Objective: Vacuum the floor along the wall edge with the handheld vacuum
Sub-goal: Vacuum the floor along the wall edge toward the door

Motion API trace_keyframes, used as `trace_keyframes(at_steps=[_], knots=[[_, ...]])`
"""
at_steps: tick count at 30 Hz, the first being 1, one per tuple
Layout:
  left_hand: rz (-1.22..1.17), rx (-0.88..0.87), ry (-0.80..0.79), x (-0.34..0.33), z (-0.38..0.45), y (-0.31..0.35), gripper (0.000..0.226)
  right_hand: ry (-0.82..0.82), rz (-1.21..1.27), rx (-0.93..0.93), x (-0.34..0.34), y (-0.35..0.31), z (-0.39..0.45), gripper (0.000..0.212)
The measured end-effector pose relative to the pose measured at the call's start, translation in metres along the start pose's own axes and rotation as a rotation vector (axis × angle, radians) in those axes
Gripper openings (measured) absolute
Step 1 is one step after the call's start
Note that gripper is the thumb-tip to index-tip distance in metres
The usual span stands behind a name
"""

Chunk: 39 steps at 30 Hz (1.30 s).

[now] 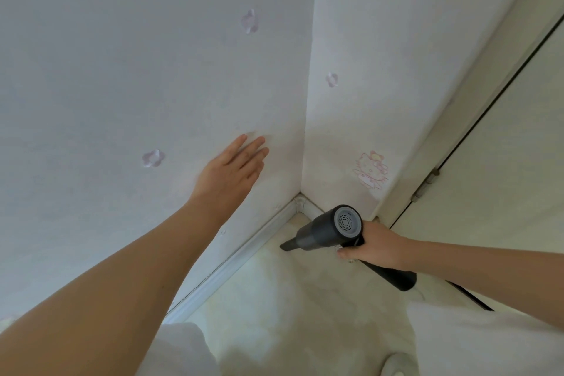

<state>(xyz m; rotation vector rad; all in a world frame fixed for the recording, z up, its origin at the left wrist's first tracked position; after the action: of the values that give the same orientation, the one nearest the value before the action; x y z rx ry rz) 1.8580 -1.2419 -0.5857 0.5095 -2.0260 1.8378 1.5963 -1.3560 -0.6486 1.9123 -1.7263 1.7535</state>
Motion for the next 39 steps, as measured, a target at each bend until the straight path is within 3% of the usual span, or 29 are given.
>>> trace_keyframes(at_steps=[12, 24, 33, 39], knots=[[0.013, -0.009, -0.008, -0.002, 0.001, 0.001, 0.083, 0.108, -0.085, -0.078, 0.019, 0.017, -0.016, 0.033], [0.006, -0.005, -0.007, -0.004, 0.001, 0.001, 0.083, 0.093, -0.095, -0.104, 0.027, 0.033, -0.029, 0.026], [0.002, 0.003, -0.008, -0.003, 0.003, 0.002, 0.081, 0.159, -0.111, -0.128, 0.017, 0.037, -0.025, 0.055], [0.002, 0.0, -0.007, -0.006, 0.003, 0.003, 0.083, 0.198, -0.116, -0.109, 0.008, 0.033, -0.016, 0.058]])
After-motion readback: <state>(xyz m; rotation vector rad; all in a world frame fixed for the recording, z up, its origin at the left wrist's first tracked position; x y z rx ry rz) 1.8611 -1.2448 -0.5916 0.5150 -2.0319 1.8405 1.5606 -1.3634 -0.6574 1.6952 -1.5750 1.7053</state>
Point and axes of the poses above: each hand's wrist, its own z-axis towards the middle knuckle, its own x-axis out of the back of the hand, y = z × x, the point moved 1 cm from there along z, towards the middle knuckle, and after that the axes turned 9 degrees about y, right-handed, at the moved point
